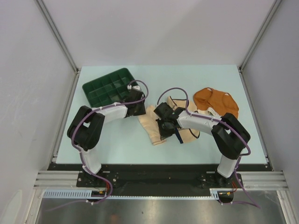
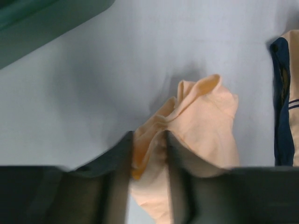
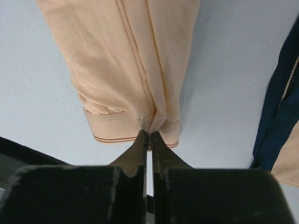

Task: Roll the underwear
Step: Fold the underwear at the center of the board, then roll the underwear to the center of the board.

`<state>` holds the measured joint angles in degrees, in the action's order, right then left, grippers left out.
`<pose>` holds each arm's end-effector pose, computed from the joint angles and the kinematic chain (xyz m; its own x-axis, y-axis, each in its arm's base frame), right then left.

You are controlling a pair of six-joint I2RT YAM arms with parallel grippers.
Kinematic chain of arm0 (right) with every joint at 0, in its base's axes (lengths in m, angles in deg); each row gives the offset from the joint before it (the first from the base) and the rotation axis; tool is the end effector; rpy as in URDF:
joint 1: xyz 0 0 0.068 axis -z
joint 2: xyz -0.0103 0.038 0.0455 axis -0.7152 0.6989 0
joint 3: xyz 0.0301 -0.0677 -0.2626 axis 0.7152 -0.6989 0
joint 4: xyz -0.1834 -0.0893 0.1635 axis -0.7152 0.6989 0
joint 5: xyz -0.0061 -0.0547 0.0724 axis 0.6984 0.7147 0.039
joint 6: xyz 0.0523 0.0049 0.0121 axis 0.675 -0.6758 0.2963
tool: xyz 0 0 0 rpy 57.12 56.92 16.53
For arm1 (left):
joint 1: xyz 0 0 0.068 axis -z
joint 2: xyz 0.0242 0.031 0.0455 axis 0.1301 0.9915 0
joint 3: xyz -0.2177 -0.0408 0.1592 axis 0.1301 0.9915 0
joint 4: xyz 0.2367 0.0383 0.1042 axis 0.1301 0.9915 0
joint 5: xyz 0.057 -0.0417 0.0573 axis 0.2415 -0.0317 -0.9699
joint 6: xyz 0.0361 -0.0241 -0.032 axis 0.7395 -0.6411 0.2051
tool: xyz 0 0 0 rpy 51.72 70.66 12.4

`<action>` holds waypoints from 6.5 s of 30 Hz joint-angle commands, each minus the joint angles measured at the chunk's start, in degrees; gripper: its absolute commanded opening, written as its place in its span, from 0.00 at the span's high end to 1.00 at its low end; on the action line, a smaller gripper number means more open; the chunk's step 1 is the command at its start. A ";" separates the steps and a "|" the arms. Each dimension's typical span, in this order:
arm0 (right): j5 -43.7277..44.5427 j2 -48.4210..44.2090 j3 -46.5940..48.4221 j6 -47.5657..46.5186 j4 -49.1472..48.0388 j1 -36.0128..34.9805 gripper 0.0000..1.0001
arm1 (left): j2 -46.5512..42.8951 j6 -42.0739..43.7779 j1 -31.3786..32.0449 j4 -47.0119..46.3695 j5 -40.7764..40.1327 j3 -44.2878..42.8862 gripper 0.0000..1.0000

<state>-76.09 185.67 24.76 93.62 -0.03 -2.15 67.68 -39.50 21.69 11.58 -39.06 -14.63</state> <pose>0.2322 0.2592 0.1784 -0.9184 -0.2708 -0.2884 -0.3408 0.9118 0.2290 0.3321 -0.1809 0.1633 -0.7954 -0.1560 -0.5857 0.0035 0.9651 -0.2618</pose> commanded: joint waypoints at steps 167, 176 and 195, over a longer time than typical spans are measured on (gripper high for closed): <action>-6.34 -1.69 -5.90 10.91 -5.26 -2.55 1.00 | -29.87 -4.28 4.49 0.86 -3.54 18.92 0.03; -8.18 -0.82 -5.90 15.75 -10.44 -3.34 1.00 | -43.33 -16.95 5.20 -11.81 9.75 38.54 0.12; -9.06 0.59 -5.90 18.47 -13.96 -3.08 1.00 | -38.51 -25.75 6.87 -22.36 14.33 48.39 0.41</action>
<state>-84.87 185.78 18.96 111.10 -12.32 -5.21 27.31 -62.99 27.84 -7.33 -25.75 33.04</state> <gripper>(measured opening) 0.024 0.623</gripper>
